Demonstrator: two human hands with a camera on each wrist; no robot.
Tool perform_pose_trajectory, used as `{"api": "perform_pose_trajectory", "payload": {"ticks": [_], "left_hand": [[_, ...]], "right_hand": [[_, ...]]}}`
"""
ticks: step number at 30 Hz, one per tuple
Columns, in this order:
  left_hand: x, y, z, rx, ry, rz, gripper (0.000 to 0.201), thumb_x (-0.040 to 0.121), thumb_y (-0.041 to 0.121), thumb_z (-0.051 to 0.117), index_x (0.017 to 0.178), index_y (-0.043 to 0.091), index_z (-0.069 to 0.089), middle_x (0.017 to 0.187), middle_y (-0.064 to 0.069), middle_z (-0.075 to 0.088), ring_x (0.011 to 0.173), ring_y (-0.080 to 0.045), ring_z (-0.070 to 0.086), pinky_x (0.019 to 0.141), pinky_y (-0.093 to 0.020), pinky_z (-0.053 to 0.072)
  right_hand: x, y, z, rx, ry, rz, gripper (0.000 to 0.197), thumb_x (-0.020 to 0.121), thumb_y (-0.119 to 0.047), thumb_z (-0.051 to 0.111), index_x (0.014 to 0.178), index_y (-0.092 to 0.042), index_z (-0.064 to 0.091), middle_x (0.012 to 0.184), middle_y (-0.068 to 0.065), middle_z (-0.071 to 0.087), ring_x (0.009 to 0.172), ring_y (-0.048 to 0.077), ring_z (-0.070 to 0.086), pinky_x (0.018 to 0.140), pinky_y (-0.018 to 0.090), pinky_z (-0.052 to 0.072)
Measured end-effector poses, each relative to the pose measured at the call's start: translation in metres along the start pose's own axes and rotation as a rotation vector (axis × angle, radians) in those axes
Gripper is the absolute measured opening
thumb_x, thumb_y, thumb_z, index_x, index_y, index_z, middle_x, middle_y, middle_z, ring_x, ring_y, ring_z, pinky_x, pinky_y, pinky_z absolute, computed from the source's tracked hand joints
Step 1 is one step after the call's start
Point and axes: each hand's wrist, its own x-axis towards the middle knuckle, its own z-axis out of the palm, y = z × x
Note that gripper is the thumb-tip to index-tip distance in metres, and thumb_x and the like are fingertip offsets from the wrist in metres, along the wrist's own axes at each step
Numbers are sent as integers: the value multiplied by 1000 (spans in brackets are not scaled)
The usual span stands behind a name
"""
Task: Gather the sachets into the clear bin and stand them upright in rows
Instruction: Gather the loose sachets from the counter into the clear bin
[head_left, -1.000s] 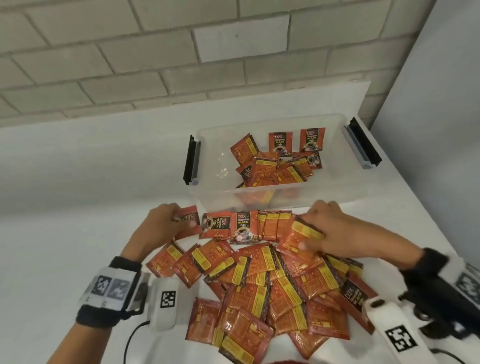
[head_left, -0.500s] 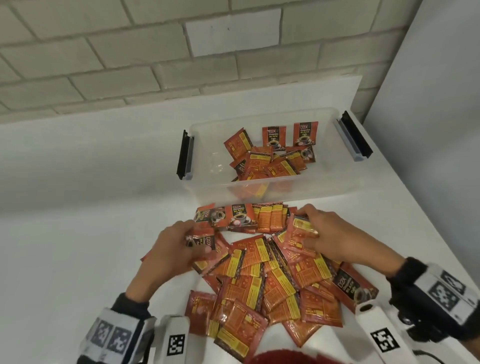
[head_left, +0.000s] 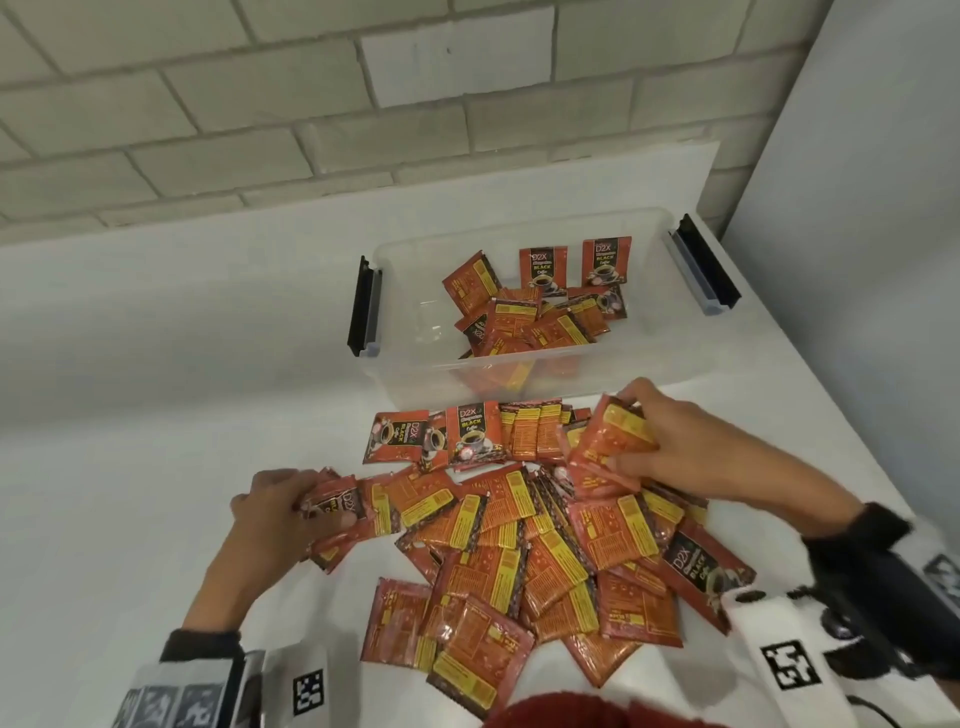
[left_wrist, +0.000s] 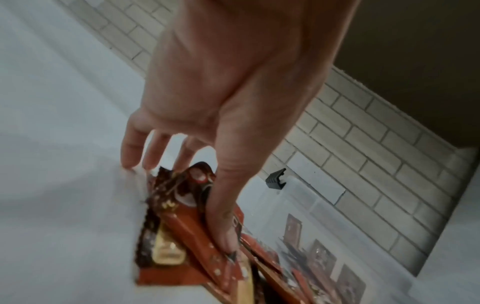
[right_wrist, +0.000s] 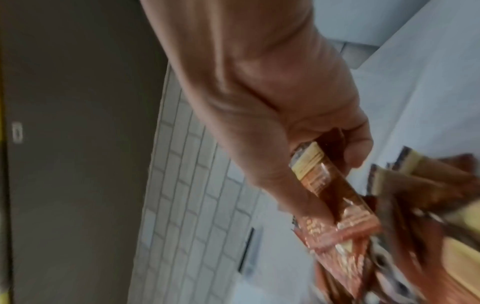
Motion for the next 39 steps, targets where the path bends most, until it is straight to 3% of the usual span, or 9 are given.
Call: {"api": "perform_pose_trajectory", "payload": {"ticks": [6,11,15,19,23,29,32,35,39], "left_hand": [[-2,15,-5,-102,50,69,13,80,21,76,84,18,64,84,-7,65,67,-15,61,53,-20,38],[-4,20,-34,-456,18,72,14,76,19,80,81,15,68,72,-9,70,69,-26,65,61,-32,46],[-3,37,-41,-684,-94,95,40,65,29,84,96,9,67,83,-14,72,73,-22,67,67,-32,46],[8,41,-42,-796,-142,88,62,59,45,87,106,11,66,99,-13,73,93,-31,68,78,-36,46],[17,57,-29,-787,-189,79,82,36,56,88,104,18,63,93,-11,73,84,-25,71,70,-31,51],[47,65,8,-510,-73,32,36,72,26,83,97,21,58,111,-7,63,87,-23,68,68,-34,54],[47,73,11,-529,-37,23,36,75,20,80,101,14,56,104,-4,64,83,-18,65,62,-29,48],[40,76,-1,-637,2,18,40,77,17,78,107,14,53,103,-9,65,84,-23,67,63,-32,51],[21,75,-30,-790,-5,-12,61,67,21,82,118,15,49,99,-15,68,80,-28,70,63,-32,51]], "right_hand": [[-33,28,6,-95,-97,33,49,85,-29,70,122,-31,38,105,-8,64,84,8,68,72,24,57],[-27,47,41,-133,-21,120,67,79,-37,76,128,-31,32,111,-5,54,106,13,53,90,33,51],[-26,42,33,-247,33,131,54,82,-39,72,119,-27,34,111,-4,37,114,15,37,93,31,43],[-33,41,7,50,-18,87,30,86,-26,70,101,-21,44,98,-8,65,84,7,69,66,22,53],[-27,32,-12,271,80,79,31,84,-18,72,101,-23,46,93,-2,71,81,12,71,74,33,58],[13,22,13,9,24,128,50,81,-27,74,119,-17,44,100,2,65,84,16,66,77,36,56],[19,19,16,-34,82,114,51,81,-26,75,118,-16,40,102,0,59,80,10,60,63,21,50],[17,20,12,-59,151,125,57,79,-27,77,122,-17,41,120,6,42,94,17,52,75,25,45],[10,26,-1,184,179,106,37,78,-15,77,105,-16,52,99,5,68,87,19,66,80,36,55]]}}
